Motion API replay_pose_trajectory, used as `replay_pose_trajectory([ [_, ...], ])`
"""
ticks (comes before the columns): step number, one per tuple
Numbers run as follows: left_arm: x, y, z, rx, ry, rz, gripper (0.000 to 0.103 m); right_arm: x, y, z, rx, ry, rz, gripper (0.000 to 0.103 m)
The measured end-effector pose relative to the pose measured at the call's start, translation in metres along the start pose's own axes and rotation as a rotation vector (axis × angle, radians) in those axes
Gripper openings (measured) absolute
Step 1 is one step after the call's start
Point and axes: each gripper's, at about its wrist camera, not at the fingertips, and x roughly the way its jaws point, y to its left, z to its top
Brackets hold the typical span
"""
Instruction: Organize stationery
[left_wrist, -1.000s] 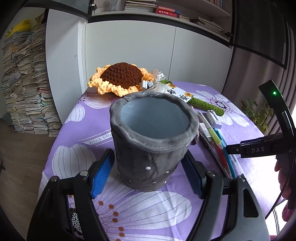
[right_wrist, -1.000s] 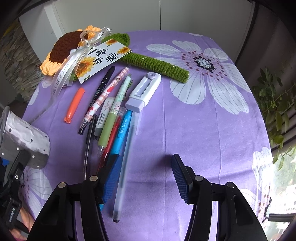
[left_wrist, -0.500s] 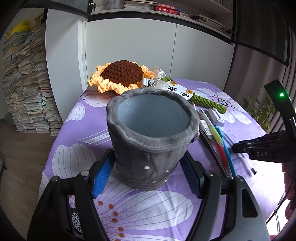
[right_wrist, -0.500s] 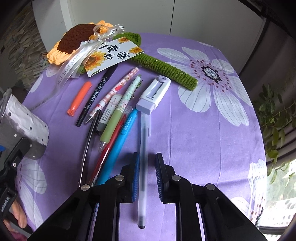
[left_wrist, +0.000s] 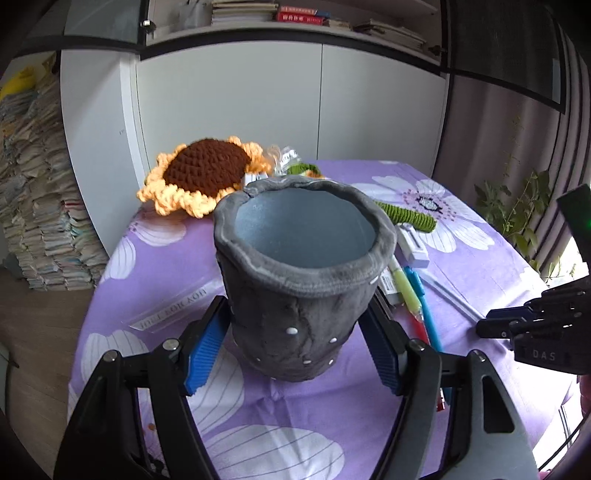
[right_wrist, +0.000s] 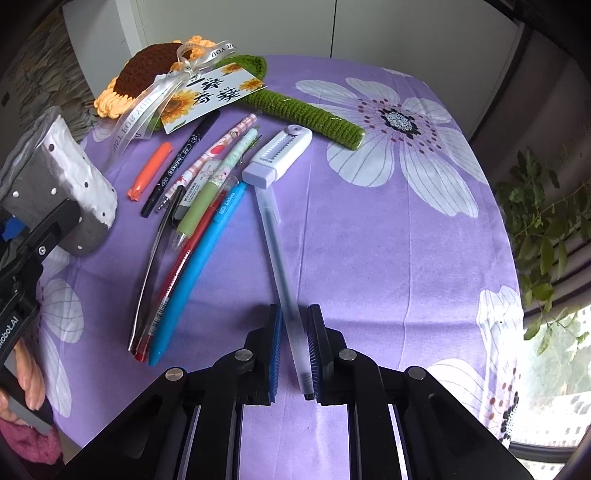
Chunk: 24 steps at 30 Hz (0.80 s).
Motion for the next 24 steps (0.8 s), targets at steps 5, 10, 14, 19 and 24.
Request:
replay_pose_trajectory([
  [5,0.005,0.012,-0.002,-0.053,0.029,-0.024,0.072,0.000,-0.001,-0.001,-0.012,0.010,0.015,0.015],
  [10,0.003,0.015,-0.003,-0.090,0.028,-0.045,0.086,0.005,0.001,0.012,-0.019,0.020,0.041,0.015],
  [14,-0.010,0.025,-0.004,-0.145,-0.038,-0.082,0.095,0.011,0.009,0.026,-0.060,0.021,0.029,0.015],
  [19,-0.022,0.026,-0.003,-0.177,-0.123,-0.067,0.095,0.018,0.016,0.044,-0.097,0.012,0.016,0.024],
  [24,-0.021,0.015,0.002,-0.122,-0.126,-0.080,0.069,0.026,0.015,0.059,-0.093,0.005,0.013,0.042],
])
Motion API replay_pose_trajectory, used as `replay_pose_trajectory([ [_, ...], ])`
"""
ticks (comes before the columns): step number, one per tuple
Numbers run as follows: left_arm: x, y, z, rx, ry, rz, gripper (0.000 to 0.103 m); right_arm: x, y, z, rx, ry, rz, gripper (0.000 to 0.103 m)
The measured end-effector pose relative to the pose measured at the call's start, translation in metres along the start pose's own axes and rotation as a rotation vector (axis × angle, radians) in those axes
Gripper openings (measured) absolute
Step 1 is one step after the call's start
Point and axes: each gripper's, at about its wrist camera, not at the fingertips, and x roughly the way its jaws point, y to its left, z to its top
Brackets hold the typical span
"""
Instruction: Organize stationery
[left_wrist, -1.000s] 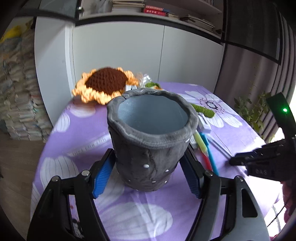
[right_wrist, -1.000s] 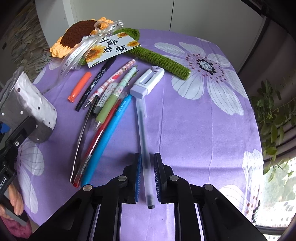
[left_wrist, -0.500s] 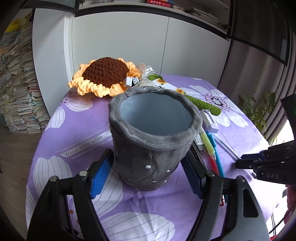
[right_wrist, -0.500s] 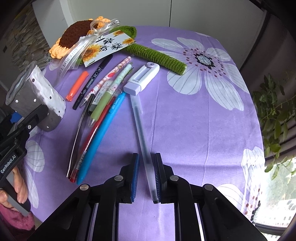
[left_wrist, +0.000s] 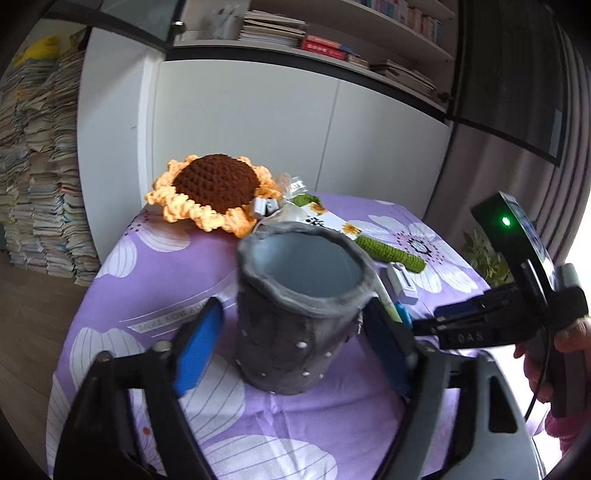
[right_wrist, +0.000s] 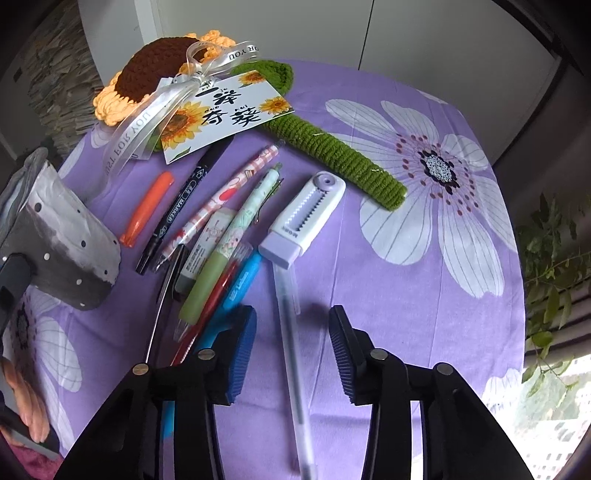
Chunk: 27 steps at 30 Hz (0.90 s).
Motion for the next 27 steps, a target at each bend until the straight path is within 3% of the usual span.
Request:
replay_pose_trajectory([
  [6,0.002,0.002,0.000,-0.005,0.002,-0.006,0.069,0.005,0.001,0.012,-0.004,-0.033,0.000,0.038],
  [8,0.003,0.002,0.000,-0.006,0.002,-0.007,0.069,0.006,0.001,0.014,-0.009,-0.045,0.011,0.014],
  [27,0.005,0.002,0.000,-0.007,0.013,-0.009,0.070,-0.055,-0.006,-0.035,-0.006,-0.102,0.105,0.013],
])
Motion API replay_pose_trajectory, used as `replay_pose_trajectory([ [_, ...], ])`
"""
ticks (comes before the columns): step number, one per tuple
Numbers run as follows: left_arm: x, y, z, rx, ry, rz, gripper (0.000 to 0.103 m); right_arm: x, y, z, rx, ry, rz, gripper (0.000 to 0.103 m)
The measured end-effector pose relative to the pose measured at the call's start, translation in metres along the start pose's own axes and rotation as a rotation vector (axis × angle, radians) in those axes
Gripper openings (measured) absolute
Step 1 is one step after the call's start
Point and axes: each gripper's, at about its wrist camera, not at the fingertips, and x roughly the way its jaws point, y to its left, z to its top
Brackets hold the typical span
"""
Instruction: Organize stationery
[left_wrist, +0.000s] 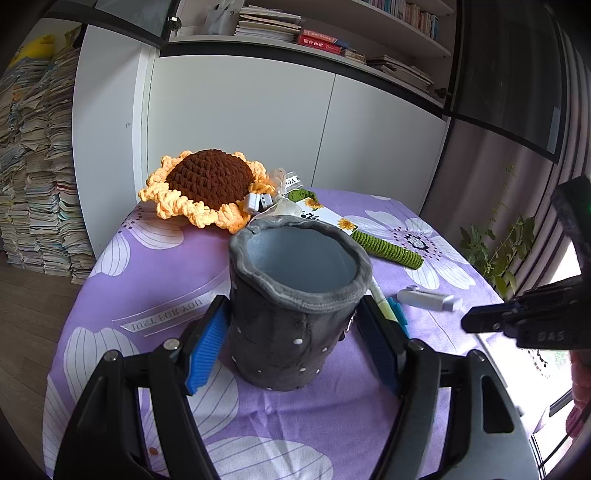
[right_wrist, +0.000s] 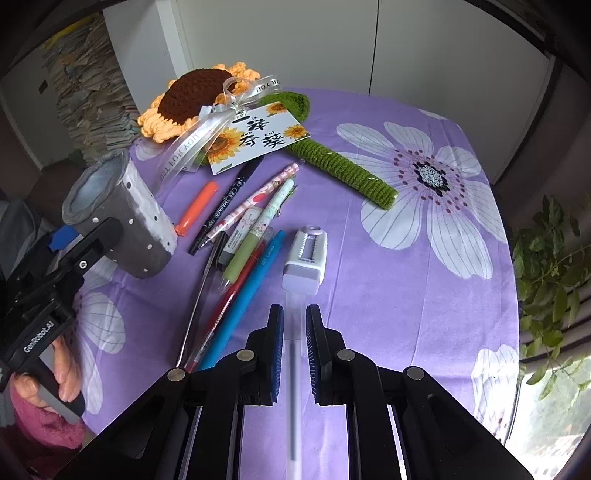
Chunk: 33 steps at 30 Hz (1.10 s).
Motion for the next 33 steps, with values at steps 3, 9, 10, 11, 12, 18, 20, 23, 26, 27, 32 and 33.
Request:
replay_pose_trajectory([
  [3,0.000,0.000,0.000,-0.001,0.003,0.000,0.070,-0.020,-0.004,0.002,0.018,-0.061,0.002,0.013],
  [9,0.000,-0.001,0.000,-0.001,0.004,0.000,0.070,-0.054,-0.008,0.019,0.050,-0.185,0.001,0.013],
  [10,0.000,-0.001,-0.001,-0.002,0.004,0.000,0.070,-0.055,-0.006,0.023,0.037,-0.186,-0.001,0.013],
  [11,0.000,-0.001,0.000,-0.001,0.004,0.000,0.070,-0.052,-0.003,0.026,0.014,-0.170,-0.010,0.013],
  [12,0.000,-0.001,-0.001,-0.002,0.004,0.000,0.070,-0.047,0.000,0.026,-0.005,-0.147,-0.020,0.013],
  [18,0.000,-0.001,0.000,-0.002,0.004,0.000,0.070,0.014,-0.011,0.013,-0.018,0.083,-0.096,0.015],
  [20,0.000,-0.001,0.000,-0.002,0.004,0.000,0.070,0.030,-0.023,0.008,0.022,0.136,-0.094,0.015],
  [23,0.000,-0.001,-0.001,-0.002,0.004,0.000,0.070,0.038,-0.033,0.003,0.057,0.167,-0.045,0.018],
  [26,0.001,0.000,0.000,-0.004,0.008,-0.001,0.070,0.035,-0.033,0.001,0.041,0.160,-0.056,0.036],
  [27,0.001,0.000,-0.001,-0.005,0.008,-0.002,0.070,0.033,-0.032,0.000,0.034,0.154,-0.057,0.039],
  [32,0.000,0.000,-0.001,-0.005,0.009,-0.002,0.070,0.034,-0.026,0.003,0.009,0.146,-0.054,0.040],
  [33,0.000,0.000,-0.001,-0.005,0.009,-0.002,0.070,0.035,-0.025,0.004,0.010,0.152,-0.063,0.040],
])
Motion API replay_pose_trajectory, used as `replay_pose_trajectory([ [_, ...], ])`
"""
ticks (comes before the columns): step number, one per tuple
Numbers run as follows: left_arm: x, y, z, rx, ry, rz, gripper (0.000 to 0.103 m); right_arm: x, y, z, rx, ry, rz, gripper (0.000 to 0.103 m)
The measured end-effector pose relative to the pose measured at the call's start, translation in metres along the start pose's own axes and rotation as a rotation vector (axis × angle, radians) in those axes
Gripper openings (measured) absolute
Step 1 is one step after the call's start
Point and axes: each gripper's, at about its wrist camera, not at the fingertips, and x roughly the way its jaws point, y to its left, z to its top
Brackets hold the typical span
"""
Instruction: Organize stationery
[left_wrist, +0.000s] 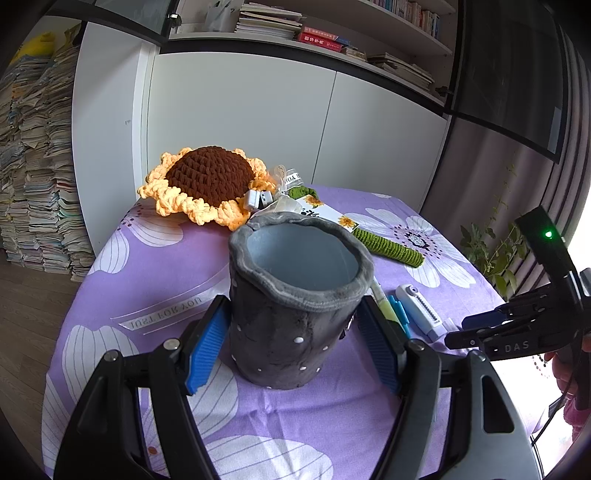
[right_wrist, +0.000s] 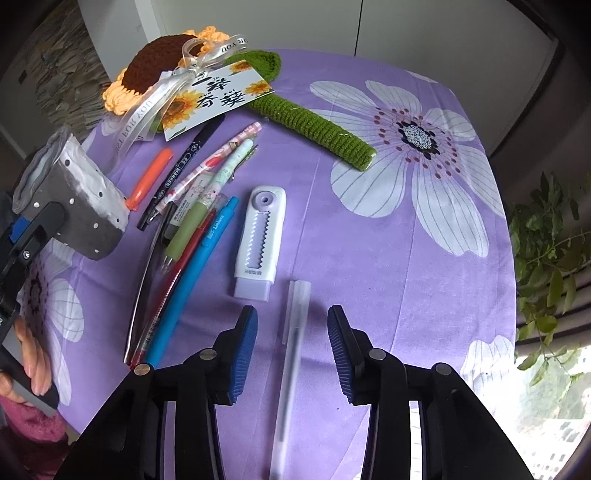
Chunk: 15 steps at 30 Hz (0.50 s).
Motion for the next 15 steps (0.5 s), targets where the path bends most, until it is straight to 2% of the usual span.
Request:
replay_pose_trajectory([
  [3,0.0000,0.0000,0.0000,0.001,0.000,0.000,0.070,0.0055,-0.0013,0.0015,0.014,0.018,-0.016,0.040],
  [12,-0.0003,-0.0001,0.0001,0.000,0.000,0.000,0.070,0.0067,-0.0003,0.0063,-0.012,-0.001,-0.036,0.039],
  [14,-0.0004,-0.0003,-0.0001,-0.001,0.000,0.000,0.070,0.0081,-0.0036,0.0086,0.000,-0.012,-0.009,0.032],
  [15,-0.0004,-0.0001,-0.0001,-0.001,0.000,0.000,0.070,0.0092,-0.0054,0.0093,0.006,-0.016,0.008,0.031],
])
